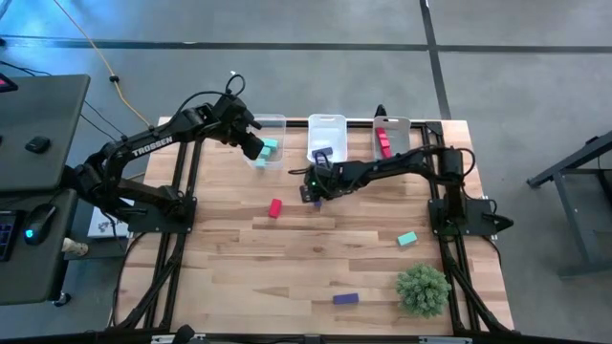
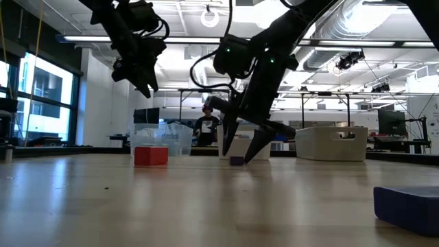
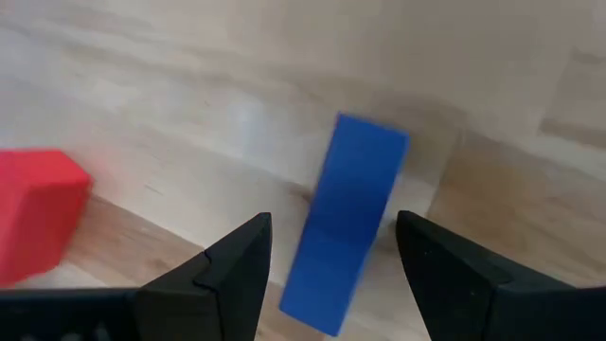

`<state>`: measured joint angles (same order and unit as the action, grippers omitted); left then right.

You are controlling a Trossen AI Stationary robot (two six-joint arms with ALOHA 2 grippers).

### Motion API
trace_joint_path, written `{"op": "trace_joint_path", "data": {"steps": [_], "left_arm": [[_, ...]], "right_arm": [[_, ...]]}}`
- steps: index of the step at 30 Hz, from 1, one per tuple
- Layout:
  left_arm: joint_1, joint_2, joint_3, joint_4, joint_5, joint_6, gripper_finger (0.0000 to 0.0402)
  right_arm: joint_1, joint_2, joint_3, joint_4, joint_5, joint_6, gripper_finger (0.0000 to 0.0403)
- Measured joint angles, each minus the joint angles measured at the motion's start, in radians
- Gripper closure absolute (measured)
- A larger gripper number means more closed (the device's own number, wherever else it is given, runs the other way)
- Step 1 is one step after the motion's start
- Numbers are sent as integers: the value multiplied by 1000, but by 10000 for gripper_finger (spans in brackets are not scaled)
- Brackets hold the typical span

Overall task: Sort & place blocks by color
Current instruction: Put the violet block into the white bin

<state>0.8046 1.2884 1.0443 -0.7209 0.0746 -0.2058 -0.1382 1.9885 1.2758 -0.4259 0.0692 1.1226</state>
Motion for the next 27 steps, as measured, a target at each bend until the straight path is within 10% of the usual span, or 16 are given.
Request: {"op": "trace_joint_path", "data": {"steps": [27], "left_arm": [[0,0,0,0,1,88,302]], "right_arm": [[1,25,4,-90,24,31,268]]}}
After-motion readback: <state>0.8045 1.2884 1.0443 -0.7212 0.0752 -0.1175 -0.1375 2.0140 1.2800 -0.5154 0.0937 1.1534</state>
